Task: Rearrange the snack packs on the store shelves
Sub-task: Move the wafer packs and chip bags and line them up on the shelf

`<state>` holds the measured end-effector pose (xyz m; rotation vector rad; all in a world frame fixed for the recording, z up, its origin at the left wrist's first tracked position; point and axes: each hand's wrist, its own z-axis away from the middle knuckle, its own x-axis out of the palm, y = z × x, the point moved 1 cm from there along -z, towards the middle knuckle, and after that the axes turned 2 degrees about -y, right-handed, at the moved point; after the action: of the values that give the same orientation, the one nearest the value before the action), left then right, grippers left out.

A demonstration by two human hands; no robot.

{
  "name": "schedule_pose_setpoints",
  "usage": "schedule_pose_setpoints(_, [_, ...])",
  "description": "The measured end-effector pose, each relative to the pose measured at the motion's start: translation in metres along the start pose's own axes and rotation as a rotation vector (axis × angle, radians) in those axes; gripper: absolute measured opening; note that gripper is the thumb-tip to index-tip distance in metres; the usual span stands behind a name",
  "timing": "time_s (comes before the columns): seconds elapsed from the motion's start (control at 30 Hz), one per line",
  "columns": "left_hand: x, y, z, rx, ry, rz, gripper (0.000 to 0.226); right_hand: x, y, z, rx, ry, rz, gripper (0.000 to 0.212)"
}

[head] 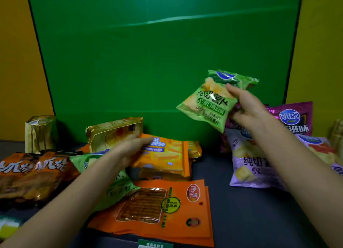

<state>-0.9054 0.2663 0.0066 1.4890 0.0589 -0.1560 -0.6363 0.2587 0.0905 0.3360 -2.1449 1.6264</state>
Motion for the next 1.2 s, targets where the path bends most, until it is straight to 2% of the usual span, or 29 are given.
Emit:
schedule_pose_setpoints(0.03, [0.008,-0.006,-0.005,-0.04,-0.017,-0.034,0.039,-0.004,-0.003,0.003,0.005,-0.004,-0.013,0.004])
schedule_pose_setpoints(0.17, [0.028,-0.024,-0.02,-0.176,-0.058,-0.105,0.051,-0.013,-0.009,0.011,0.033,-0.011,-0.02,0.008])
schedule_pose_setpoints(0.33, [0.041,-0.021,-0.025,-0.077,0.072,-0.291,0.058,-0.02,-0.007,0.013,0.067,-0.058,-0.045,0.014])
schedule_pose_setpoints(0.43, [0.044,-0.018,-0.025,-0.063,0.111,-0.43,0.05,-0.024,0.0,0.015,0.094,-0.072,-0.029,0.018])
schedule_pose_setpoints(0.53, [0.043,-0.018,-0.024,-0.04,0.159,-0.687,0.051,-0.025,0.011,0.013,0.147,-0.079,-0.027,0.019])
schedule_pose_setpoints(0.6, [0.041,-0.015,-0.018,0.023,0.219,-0.924,0.051,-0.025,0.017,0.011,0.174,-0.083,-0.005,0.019])
schedule_pose_setpoints(0.67, [0.035,-0.012,-0.007,0.177,0.315,-1.094,0.05,-0.021,0.024,0.011,0.194,-0.107,0.008,0.02])
schedule_pose_setpoints(0.77, [0.015,-0.005,0.024,0.385,0.488,-1.14,0.046,-0.015,0.035,0.012,0.218,-0.149,0.007,0.016])
schedule_pose_setpoints(0.87, [-0.018,-0.004,0.065,0.44,0.705,-1.1,0.046,-0.005,0.047,0.015,0.252,-0.179,0.008,0.012])
schedule_pose_setpoints(0.93, [-0.037,-0.012,0.088,0.379,0.79,-1.067,0.052,0.004,0.054,0.017,0.278,-0.191,0.01,0.013])
schedule_pose_setpoints(1.0, [-0.05,-0.024,0.1,0.194,0.77,-1.055,0.064,0.014,0.063,0.019,0.303,-0.204,0.014,0.013])
schedule_pose_setpoints(1.1, [-0.061,-0.043,0.102,-0.087,0.632,-0.913,0.08,0.024,0.078,0.021,0.341,-0.239,0.042,0.008])
schedule_pose_setpoints(1.2, [-0.071,-0.054,0.094,-0.151,0.401,-0.794,0.068,0.029,0.087,0.025,0.368,-0.271,0.054,0.009])
